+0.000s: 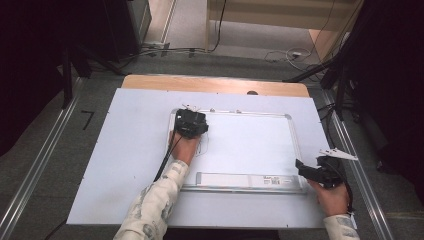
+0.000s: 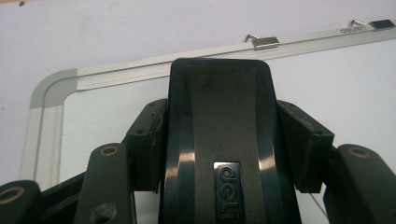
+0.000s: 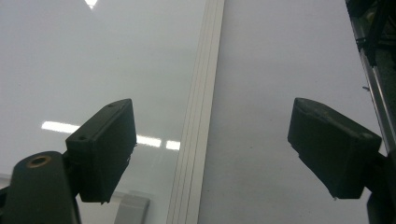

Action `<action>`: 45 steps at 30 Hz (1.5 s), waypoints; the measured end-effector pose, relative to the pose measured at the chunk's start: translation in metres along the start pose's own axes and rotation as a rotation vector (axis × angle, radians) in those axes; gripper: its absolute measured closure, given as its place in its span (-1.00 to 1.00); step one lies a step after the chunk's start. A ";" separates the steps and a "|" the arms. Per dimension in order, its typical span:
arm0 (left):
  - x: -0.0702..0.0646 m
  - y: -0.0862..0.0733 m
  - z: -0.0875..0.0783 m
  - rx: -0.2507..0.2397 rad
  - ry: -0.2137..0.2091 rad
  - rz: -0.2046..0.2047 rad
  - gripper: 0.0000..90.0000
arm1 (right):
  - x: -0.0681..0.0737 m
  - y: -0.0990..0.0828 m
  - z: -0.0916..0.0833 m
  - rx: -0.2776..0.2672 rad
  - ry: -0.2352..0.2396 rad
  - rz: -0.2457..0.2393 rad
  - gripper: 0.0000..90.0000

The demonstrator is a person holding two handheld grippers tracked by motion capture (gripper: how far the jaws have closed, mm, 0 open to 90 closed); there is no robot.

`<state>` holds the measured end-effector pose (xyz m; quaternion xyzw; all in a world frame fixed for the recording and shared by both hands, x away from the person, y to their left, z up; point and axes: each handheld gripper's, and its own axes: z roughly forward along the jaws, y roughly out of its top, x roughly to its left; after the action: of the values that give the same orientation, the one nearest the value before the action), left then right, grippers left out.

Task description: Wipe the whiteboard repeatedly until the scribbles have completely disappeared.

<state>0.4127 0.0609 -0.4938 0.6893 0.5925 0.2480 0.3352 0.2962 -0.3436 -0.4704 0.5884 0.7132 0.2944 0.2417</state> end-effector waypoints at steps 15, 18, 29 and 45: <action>-0.025 -0.015 -0.014 0.011 -0.039 0.059 -0.08 | 0.001 0.000 0.000 0.000 0.002 -0.005 -0.69; -0.027 -0.020 -0.020 0.020 -0.045 0.066 -0.08 | 0.001 0.000 0.000 0.002 -0.002 -0.002 -0.69; -0.016 -0.034 -0.036 0.017 -0.057 0.062 -0.08 | 0.001 -0.001 -0.002 0.000 -0.004 -0.002 -0.69; 0.017 -0.003 -0.005 0.018 0.032 -0.019 -0.08 | 0.000 -0.001 -0.003 -0.003 -0.004 0.007 -0.69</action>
<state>0.4101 0.0782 -0.4937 0.6825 0.6065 0.2507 0.3218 0.2931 -0.3442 -0.4693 0.5910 0.7103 0.2952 0.2429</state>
